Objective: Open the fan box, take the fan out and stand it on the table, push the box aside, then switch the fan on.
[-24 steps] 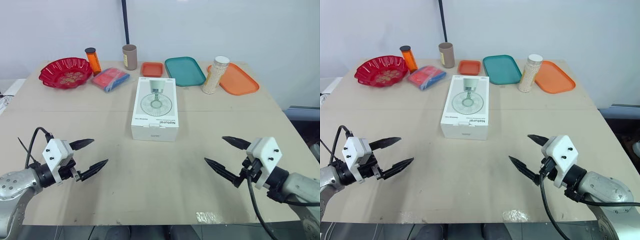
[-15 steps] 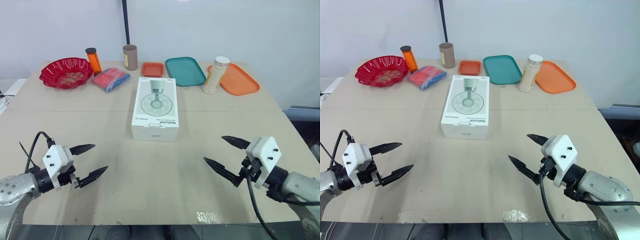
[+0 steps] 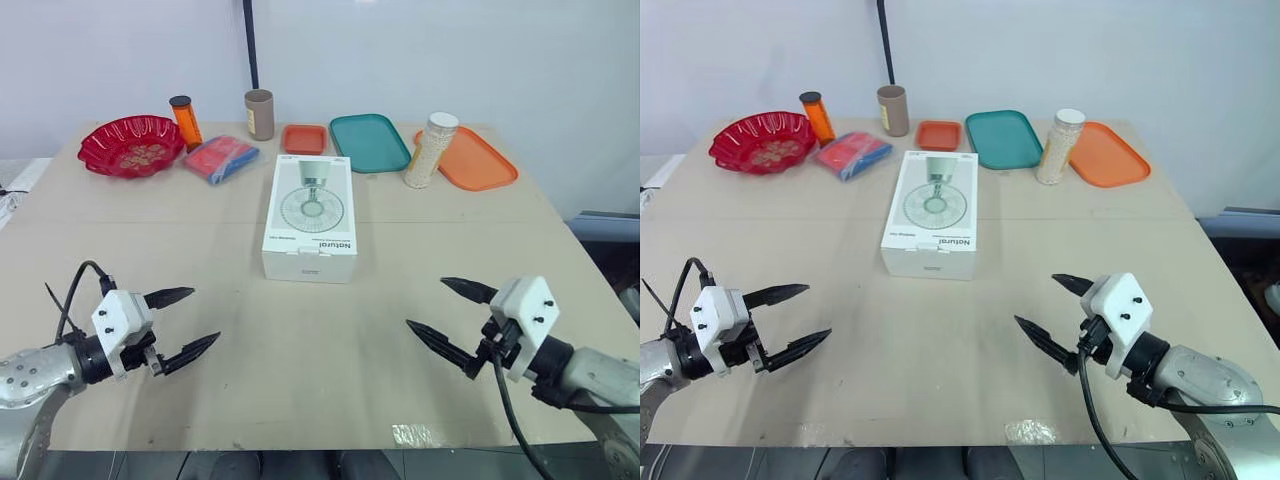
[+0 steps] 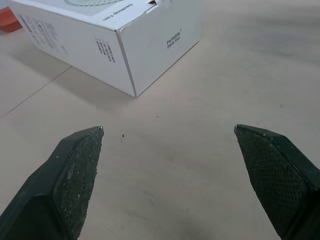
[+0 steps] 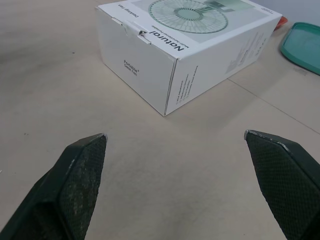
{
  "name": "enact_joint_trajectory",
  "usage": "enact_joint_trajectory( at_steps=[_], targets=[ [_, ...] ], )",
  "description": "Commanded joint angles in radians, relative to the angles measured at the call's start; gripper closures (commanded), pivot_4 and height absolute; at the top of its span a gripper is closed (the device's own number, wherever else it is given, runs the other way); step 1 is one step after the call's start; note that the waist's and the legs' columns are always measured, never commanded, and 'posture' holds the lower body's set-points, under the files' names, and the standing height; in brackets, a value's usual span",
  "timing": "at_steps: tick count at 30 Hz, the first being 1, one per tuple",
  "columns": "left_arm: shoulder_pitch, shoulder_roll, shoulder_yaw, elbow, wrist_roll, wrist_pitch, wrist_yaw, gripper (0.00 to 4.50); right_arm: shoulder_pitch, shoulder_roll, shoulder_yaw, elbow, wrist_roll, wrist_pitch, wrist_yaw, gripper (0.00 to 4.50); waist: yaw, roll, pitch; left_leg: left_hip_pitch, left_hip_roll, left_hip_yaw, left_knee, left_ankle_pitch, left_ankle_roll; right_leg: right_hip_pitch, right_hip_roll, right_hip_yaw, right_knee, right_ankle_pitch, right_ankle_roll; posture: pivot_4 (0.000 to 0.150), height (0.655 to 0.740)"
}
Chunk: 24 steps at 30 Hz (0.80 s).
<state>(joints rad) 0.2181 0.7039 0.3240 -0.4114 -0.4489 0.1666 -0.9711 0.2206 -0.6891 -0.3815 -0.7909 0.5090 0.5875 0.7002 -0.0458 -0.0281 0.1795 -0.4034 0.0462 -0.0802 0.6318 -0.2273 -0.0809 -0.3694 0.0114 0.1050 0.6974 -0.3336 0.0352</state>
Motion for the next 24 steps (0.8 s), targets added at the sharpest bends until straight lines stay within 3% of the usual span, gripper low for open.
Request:
enact_joint_trajectory(
  at_steps=[1,14,16,19,20,21,24],
  targets=[
    [-0.013,0.002,0.001,-0.002,0.017,-0.028,0.018,0.04,-0.004,-0.019,-0.011,-0.026,0.014,-0.003,-0.007,0.00,0.000,0.000,0.000,0.000,0.000,0.000,0.000,0.000,0.000,0.000,0.000,0.000,0.000,0.000,0.000,0.150,0.7400],
    [-0.126,-0.015,-0.009,-0.096,-0.076,0.115,0.135,0.04,-0.047,-0.045,0.011,0.002,0.012,-0.007,-0.004,0.00,0.000,0.000,0.000,0.000,0.000,0.000,0.000,0.000,0.000,0.000,0.000,0.000,0.000,0.000,0.000,0.150,0.7400],
    [-0.143,-0.011,-0.002,-0.096,-0.093,0.139,0.146,0.28,-0.049,-0.045,0.018,0.006,0.010,-0.010,-0.002,0.00,0.000,0.000,0.000,0.000,0.000,-0.001,0.001,0.000,0.000,0.001,0.000,-0.001,0.001,0.000,0.000,0.150,0.7400],
    [-0.173,-0.008,-0.003,-0.101,-0.111,0.169,0.168,1.25,-0.061,-0.044,0.030,0.015,0.004,-0.016,-0.003,0.00,-0.001,0.000,0.000,0.000,0.000,0.000,0.001,0.000,0.000,0.001,0.000,0.000,0.001,0.000,0.000,0.150,0.7400],
    [-0.181,-0.008,-0.005,-0.103,-0.113,0.175,0.172,1.88,-0.063,-0.043,0.033,0.016,0.003,-0.016,-0.005,0.00,0.000,0.000,0.000,0.000,0.000,-0.001,0.001,0.000,0.000,0.001,0.000,-0.001,0.001,0.000,0.000,0.150,0.7400],
    [-0.191,-0.009,-0.010,-0.108,-0.117,0.176,0.173,1.99,-0.063,-0.042,0.035,0.015,0.002,-0.017,-0.006,0.00,0.000,0.000,0.000,0.000,0.000,-0.001,0.001,0.000,0.000,0.001,0.000,-0.001,0.001,0.000,0.000,0.150,0.7400],
    [-0.235,-0.020,-0.030,-0.114,-0.125,0.188,0.195,3.03,-0.067,-0.039,0.040,0.012,0.001,-0.018,-0.009,0.00,0.000,0.000,0.000,0.000,0.000,-0.001,0.002,0.000,0.000,0.001,0.000,-0.001,0.001,0.000,0.000,0.150,0.7400]
  ],
)
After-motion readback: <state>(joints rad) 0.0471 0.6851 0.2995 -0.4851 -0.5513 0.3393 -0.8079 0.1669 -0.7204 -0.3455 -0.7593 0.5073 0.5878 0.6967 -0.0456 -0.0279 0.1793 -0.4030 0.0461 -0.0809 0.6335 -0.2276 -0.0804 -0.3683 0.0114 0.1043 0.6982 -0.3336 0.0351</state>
